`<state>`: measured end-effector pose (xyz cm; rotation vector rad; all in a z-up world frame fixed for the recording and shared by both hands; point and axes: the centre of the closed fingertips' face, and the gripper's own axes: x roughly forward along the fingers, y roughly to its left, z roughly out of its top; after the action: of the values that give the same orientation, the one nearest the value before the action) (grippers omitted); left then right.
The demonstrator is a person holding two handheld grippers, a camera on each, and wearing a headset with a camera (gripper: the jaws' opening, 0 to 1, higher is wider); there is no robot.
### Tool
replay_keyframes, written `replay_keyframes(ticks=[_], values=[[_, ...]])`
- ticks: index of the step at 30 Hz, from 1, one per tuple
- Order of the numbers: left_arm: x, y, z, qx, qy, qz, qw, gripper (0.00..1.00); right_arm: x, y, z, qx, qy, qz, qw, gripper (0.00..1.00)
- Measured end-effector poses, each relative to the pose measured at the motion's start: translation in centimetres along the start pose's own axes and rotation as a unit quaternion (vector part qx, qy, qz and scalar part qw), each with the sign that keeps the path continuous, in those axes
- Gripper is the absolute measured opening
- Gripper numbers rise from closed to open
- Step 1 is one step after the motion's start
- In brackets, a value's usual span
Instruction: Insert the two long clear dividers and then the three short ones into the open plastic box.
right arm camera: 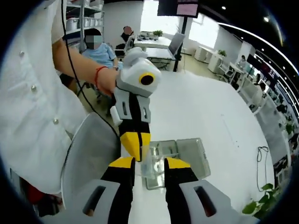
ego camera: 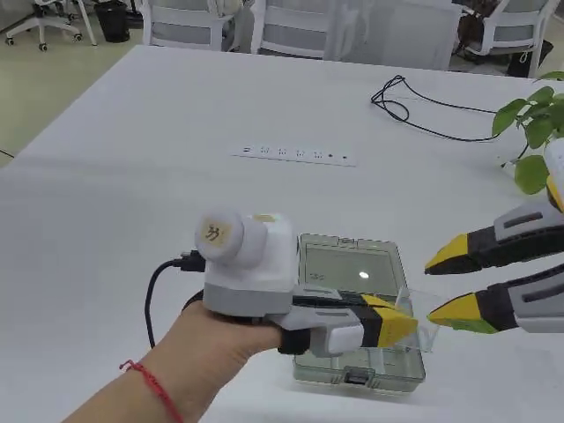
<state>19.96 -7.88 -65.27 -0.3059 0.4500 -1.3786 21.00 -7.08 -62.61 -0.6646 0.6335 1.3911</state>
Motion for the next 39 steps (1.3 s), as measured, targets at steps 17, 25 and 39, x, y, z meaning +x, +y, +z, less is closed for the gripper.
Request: replay_keyframes(ticks=[17,25,39], values=[[-0.9,-1.6,0.8,0.105,-0.010,-0.039,0.9937,0.00,1.0,1.9,0.2,0.048,-0.020,0.153,0.9868,0.08],[-1.1,-1.7,0.7,0.116,-0.011,-0.042,0.9923,0.00,1.3,2.7,0.3,0.052,-0.022,0.171,0.9836,0.03],[-1.4,-1.9,0.0,0.136,0.001,-0.039,0.9900,0.00,1.8,3.2,0.2,0.042,-0.020,0.177,0.9831,0.03]])
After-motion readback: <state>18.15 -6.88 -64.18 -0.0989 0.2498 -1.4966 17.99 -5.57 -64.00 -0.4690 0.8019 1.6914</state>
